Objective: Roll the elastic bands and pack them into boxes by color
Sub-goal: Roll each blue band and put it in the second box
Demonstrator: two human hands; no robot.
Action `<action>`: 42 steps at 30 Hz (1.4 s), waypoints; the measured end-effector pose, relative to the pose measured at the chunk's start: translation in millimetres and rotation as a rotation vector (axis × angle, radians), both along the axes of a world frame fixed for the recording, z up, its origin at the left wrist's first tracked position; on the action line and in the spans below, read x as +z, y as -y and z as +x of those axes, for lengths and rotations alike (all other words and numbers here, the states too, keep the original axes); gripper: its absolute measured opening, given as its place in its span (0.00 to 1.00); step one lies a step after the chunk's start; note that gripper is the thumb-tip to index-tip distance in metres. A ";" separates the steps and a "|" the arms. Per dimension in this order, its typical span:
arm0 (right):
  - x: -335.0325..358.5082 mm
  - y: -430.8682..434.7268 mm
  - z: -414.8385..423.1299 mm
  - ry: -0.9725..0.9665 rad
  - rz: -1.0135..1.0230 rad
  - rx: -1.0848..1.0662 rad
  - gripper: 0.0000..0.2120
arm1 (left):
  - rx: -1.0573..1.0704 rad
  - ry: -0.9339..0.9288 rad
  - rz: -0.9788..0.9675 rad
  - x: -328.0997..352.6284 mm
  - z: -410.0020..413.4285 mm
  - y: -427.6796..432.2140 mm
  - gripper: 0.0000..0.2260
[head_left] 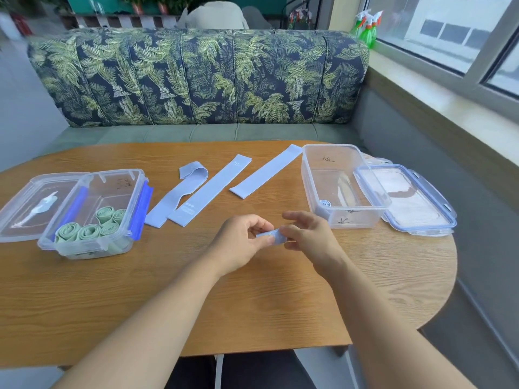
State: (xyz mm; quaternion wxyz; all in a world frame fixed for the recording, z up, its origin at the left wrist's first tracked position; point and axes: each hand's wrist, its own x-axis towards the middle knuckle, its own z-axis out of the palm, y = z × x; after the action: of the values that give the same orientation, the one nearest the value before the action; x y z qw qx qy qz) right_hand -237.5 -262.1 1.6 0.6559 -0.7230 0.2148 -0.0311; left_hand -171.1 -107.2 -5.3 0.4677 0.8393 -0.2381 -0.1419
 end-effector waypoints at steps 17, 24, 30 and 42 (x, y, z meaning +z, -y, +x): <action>52.3 48.4 -67.4 0.105 -0.233 0.002 0.05 | -0.207 -0.136 -0.240 39.0 -41.1 50.7 0.08; 92.0 90.7 -63.9 0.127 -0.465 0.137 0.11 | -0.332 -0.160 -0.266 65.7 -18.0 84.3 0.10; 110.1 114.8 -33.4 0.153 -0.644 0.140 0.10 | -0.386 -0.190 -0.275 81.7 10.9 111.0 0.09; 115.5 137.8 25.7 -0.247 -0.989 0.253 0.09 | -0.150 0.025 0.031 58.4 55.8 141.9 0.07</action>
State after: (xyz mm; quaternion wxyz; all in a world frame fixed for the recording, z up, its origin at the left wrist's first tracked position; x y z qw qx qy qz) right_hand -211.8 -400.0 117.1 0.2044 -0.9648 0.1612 0.0363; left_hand -115.2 -249.1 53.0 0.4398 0.8278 -0.3041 -0.1696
